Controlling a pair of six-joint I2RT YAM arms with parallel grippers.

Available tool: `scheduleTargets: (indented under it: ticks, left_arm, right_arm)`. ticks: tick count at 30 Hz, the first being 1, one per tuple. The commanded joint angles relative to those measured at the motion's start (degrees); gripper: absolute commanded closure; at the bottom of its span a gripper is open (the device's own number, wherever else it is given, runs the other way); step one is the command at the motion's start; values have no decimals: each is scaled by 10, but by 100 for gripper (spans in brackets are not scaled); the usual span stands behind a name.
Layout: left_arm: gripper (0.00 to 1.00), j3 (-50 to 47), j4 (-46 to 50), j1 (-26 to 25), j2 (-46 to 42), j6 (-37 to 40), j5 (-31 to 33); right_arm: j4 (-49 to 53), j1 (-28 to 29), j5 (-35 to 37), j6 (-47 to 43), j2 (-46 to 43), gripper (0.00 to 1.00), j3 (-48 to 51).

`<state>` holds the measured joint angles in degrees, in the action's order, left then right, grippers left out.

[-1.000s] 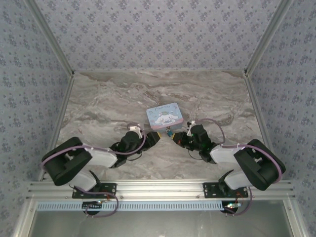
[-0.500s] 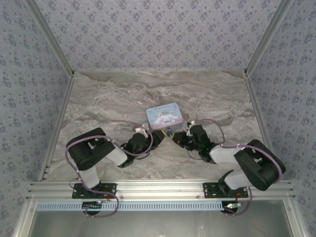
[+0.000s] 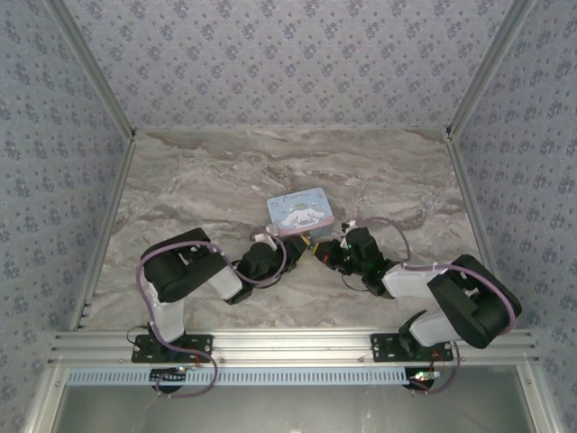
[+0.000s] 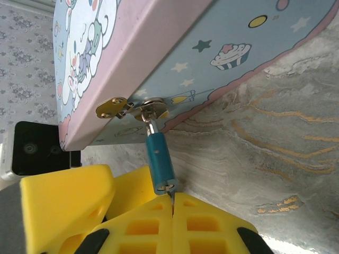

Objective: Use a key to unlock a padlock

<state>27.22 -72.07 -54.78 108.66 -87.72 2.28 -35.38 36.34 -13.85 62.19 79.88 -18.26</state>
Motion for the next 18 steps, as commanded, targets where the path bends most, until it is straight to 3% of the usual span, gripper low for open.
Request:
scheduleTargets:
  ticks: [1,18]
  left_arm:
    - [61,-1,-2,-7,8,-25,19]
    - [60,20,-27,-9,44,-62,44]
  right_arm:
    - [-1,5,9,12,-10,100,-15]
    - [2,11,7,20,-10,100,-23]
